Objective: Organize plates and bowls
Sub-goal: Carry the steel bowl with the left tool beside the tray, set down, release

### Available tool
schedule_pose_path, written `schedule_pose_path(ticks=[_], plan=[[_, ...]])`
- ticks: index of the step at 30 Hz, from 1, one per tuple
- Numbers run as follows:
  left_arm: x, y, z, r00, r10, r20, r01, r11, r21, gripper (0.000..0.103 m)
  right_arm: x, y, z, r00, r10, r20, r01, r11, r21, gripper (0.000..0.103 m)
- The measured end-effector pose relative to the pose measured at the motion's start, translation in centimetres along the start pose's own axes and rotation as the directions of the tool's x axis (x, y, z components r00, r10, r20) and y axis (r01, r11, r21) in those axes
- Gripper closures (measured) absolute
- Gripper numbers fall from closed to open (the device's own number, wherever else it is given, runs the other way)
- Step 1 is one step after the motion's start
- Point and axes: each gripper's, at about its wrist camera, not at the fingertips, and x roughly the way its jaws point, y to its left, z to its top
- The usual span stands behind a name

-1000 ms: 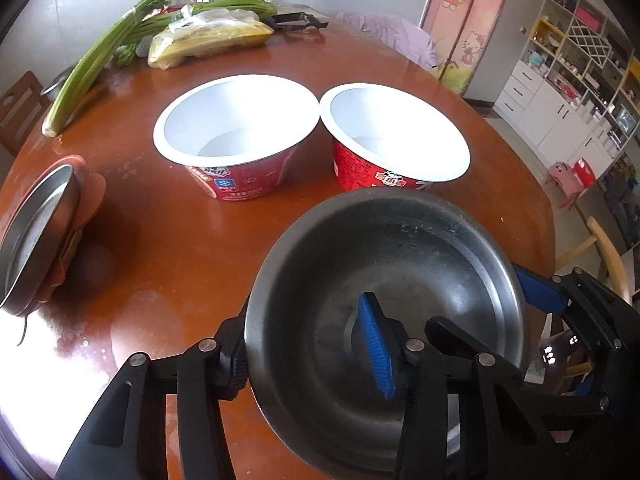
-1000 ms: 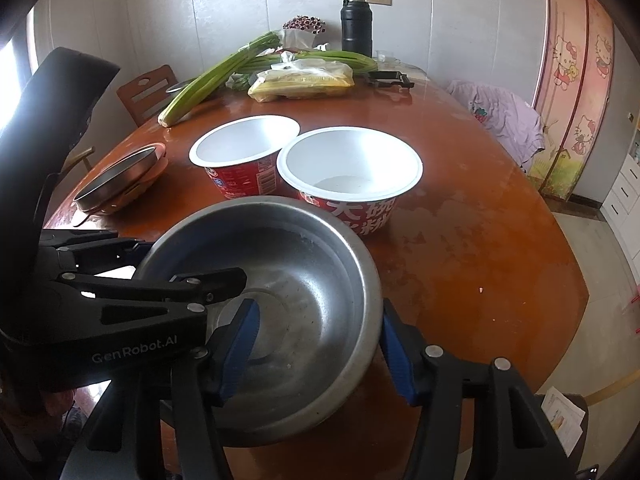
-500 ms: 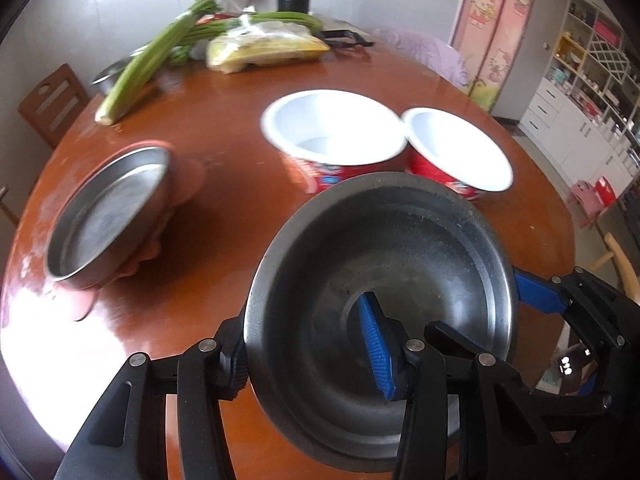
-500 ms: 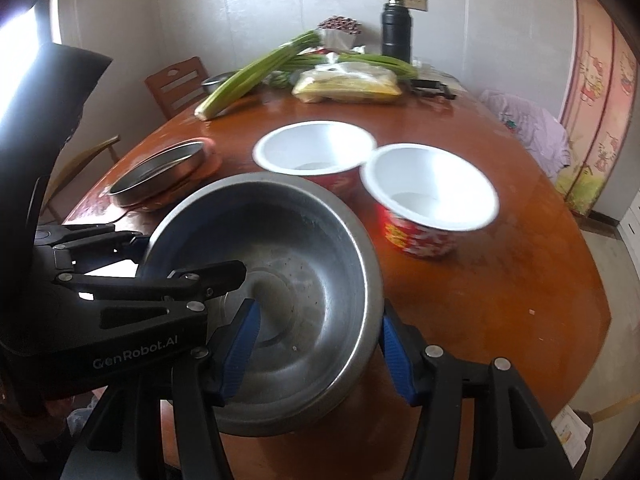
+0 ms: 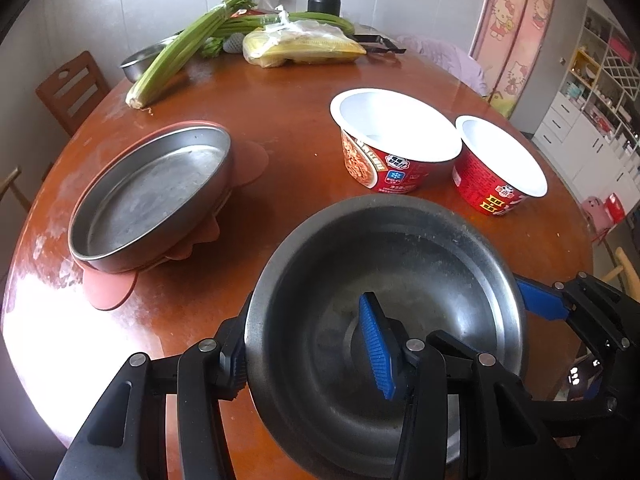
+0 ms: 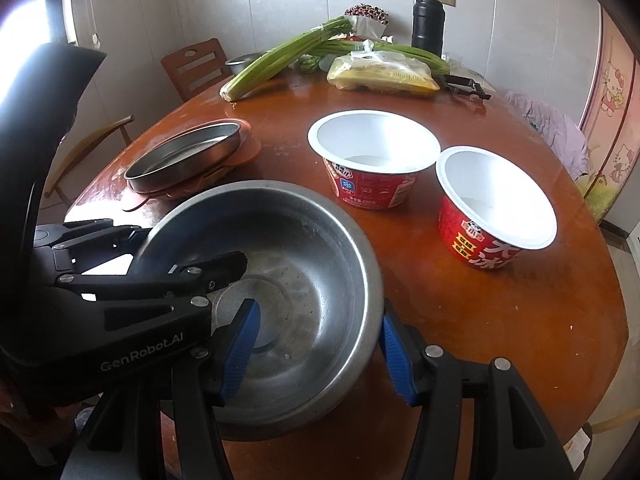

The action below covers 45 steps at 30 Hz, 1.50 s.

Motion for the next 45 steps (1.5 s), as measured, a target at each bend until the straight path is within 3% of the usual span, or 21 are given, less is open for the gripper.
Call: schedule_pose_path(ticks=[8, 18, 24, 33, 45], plan=[[-0.1, -0.2, -0.2, 0.999, 0.043, 0.025, -0.043, 0.999, 0.008, 0.053, 0.3, 0.0, 0.0, 1.000, 0.022, -0.009, -0.022, 1.000, 0.004, 0.044], [-1.0, -0.2, 0.0, 0.997, 0.048, 0.062, -0.048, 0.999, 0.003, 0.052, -0.1, -0.7, 0.1, 1.000, 0.018, 0.002, -0.018, 0.999, 0.031, 0.044], [-1.9, -0.1, 0.0, 0.993, 0.073, 0.090, -0.074, 0.997, 0.006, 0.051, -0.9, -1.9, 0.3, 0.999, 0.024, 0.031, -0.027, 0.996, 0.089, 0.044], [-3.0, 0.0, 0.3, 0.993, 0.040, 0.107, -0.041, 0.999, 0.004, 0.051, -1.2, -4.5, 1.2, 0.997, 0.041, 0.060, -0.052, 0.979, 0.195, 0.044], [-3.4, -0.1, 6.2, 0.993, -0.032, 0.118, 0.027, 0.999, 0.042, 0.045, 1.7, -6.9, 3.2, 0.991, 0.121, 0.056, -0.132, 0.941, 0.312, 0.044]])
